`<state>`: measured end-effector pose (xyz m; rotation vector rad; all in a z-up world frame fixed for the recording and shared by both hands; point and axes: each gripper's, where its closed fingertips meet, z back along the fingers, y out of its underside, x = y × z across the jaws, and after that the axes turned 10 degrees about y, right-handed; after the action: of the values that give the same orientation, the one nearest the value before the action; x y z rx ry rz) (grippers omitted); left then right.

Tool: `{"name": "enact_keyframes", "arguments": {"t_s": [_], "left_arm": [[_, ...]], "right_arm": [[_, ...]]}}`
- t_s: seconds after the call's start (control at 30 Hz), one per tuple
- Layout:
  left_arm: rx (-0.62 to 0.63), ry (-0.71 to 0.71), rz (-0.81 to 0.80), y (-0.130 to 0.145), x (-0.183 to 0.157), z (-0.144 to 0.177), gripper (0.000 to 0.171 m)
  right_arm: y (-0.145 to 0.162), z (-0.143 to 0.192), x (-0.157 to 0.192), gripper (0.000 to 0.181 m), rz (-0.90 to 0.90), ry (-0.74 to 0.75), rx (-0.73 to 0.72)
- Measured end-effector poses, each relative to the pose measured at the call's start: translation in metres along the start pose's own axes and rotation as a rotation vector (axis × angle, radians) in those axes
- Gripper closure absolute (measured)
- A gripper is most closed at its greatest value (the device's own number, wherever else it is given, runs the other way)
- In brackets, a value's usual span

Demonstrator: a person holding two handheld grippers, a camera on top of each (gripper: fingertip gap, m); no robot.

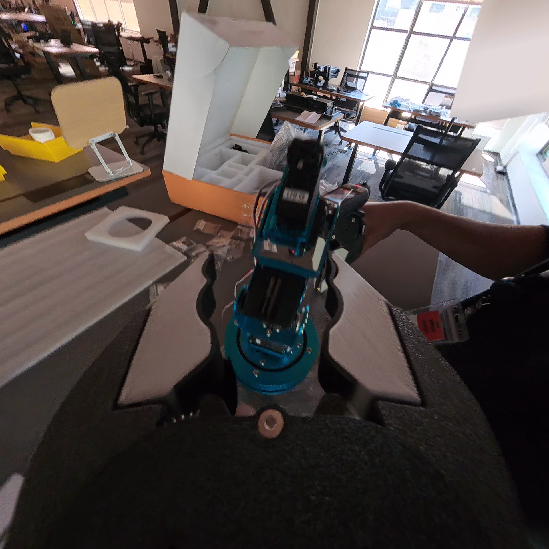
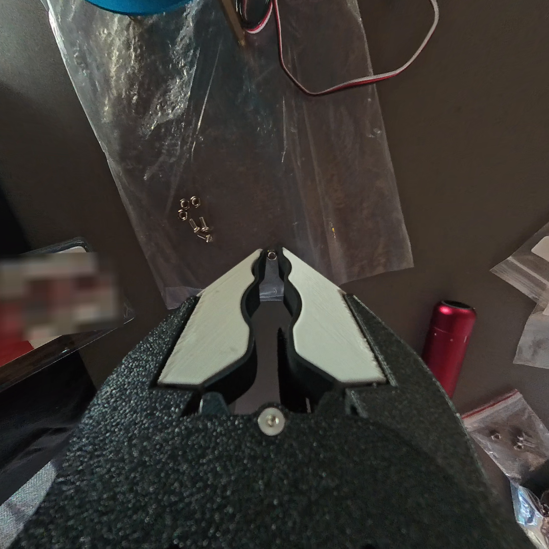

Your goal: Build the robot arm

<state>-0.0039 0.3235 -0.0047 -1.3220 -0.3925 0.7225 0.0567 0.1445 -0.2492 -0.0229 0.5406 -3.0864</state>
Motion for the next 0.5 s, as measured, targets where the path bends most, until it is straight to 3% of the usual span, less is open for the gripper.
{"name": "enact_keyframes", "arguments": {"t_s": [0.1,0.17,0.23,0.33,0.37,0.43,0.5], "left_arm": [[-0.002,-0.01,0.088,0.033,0.002,0.006,0.084],[-0.007,-0.013,0.123,0.052,0.002,0.002,0.079],[-0.011,-0.033,0.119,0.067,0.006,-0.006,0.077],[-0.04,-0.034,0.103,0.079,0.016,-0.019,0.077],[-0.064,-0.016,0.099,0.078,0.016,-0.022,0.077],[-0.106,0.02,0.065,0.073,0.012,-0.028,0.086],[-0.107,0.049,0.027,0.069,0.006,-0.032,0.094]], "right_arm": [[-0.003,0.005,-0.003,0.161,-0.01,0.016,-0.059],[-0.02,0.022,-0.004,0.149,-0.061,-0.006,-0.179],[-0.058,0.058,-0.005,0.145,-0.1,-0.022,-0.428],[-0.122,0.138,0.011,0.145,-0.133,-0.126,-0.948],[-0.134,0.15,0.019,0.141,-0.148,-0.184,-1.032],[-0.157,0.15,0.041,0.116,-0.195,-0.302,-1.059],[-0.18,0.151,0.058,0.116,-0.248,-0.306,-1.129]]}}
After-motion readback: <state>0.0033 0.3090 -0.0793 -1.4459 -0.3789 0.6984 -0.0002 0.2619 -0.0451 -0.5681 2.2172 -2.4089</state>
